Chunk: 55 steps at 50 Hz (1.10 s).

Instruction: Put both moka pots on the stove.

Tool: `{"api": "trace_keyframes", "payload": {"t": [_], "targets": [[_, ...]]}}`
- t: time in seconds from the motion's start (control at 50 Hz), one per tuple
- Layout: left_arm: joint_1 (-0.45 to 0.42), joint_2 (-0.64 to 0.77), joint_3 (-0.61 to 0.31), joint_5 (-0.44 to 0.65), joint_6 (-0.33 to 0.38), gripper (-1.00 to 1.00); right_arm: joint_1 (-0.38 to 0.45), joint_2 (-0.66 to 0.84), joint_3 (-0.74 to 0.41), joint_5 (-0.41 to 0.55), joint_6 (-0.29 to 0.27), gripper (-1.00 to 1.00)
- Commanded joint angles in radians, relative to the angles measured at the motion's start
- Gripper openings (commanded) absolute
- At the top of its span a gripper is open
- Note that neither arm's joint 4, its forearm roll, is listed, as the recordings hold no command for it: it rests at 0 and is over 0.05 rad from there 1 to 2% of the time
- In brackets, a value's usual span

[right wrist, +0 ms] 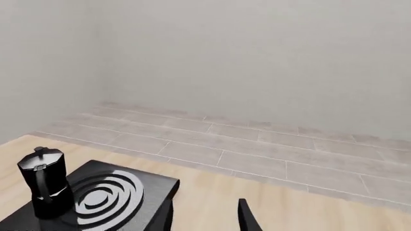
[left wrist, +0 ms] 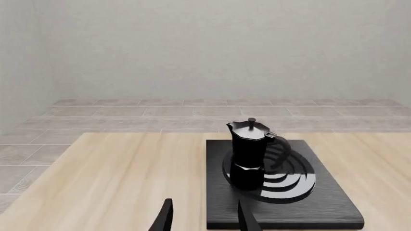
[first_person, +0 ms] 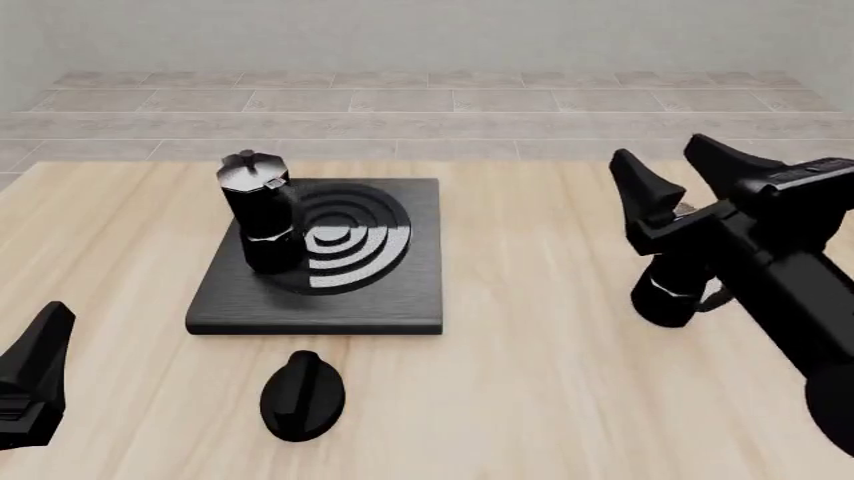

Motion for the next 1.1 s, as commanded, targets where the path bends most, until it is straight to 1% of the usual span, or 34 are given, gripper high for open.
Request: {"api": "trace_keyframes", "payload": {"t": [0.02, 0.22, 0.38, 0.48, 0.58, 0.66, 0.76, 0.82, 0.96, 0.98, 1.1], "targets": [[0.0, 0.0, 0.0, 0.0, 0.0, 1.0, -0.07, -0.185, 0.059, 0.138, -0.007, 1.0], [0.0, 0.0, 0.0, 0.0, 0.0, 1.0, -0.115, -0.28, 0.095, 0.218, -0.011, 1.0], [0.0, 0.0, 0.0, 0.0, 0.0, 1.0, -0.131, -0.297, 0.106, 0.263, -0.016, 1.0], [0.0, 0.0, 0.0, 0.0, 0.0, 1.0, -0.144, -0.32, 0.121, 0.306, -0.036, 1.0], [0.0, 0.0, 0.0, 0.0, 0.0, 1.0, -0.157, -0.333, 0.123, 0.322, -0.042, 1.0], [0.0, 0.0, 0.0, 0.0, 0.0, 1.0, -0.166, -0.361, 0.121, 0.357, -0.049, 1.0], [0.0, 0.0, 0.0, 0.0, 0.0, 1.0, -0.185, -0.384, 0.125, 0.382, -0.045, 1.0], [0.0, 0.0, 0.0, 0.0, 0.0, 1.0, -0.204, -0.423, 0.132, 0.418, -0.044, 1.0], [0.0, 0.0, 0.0, 0.0, 0.0, 1.0, -0.215, -0.459, 0.133, 0.451, -0.049, 1.0], [0.0, 0.0, 0.0, 0.0, 0.0, 1.0, -0.231, -0.472, 0.134, 0.462, -0.038, 1.0], [0.0, 0.0, 0.0, 0.0, 0.0, 1.0, -0.244, -0.527, 0.142, 0.502, -0.044, 1.0]]}}
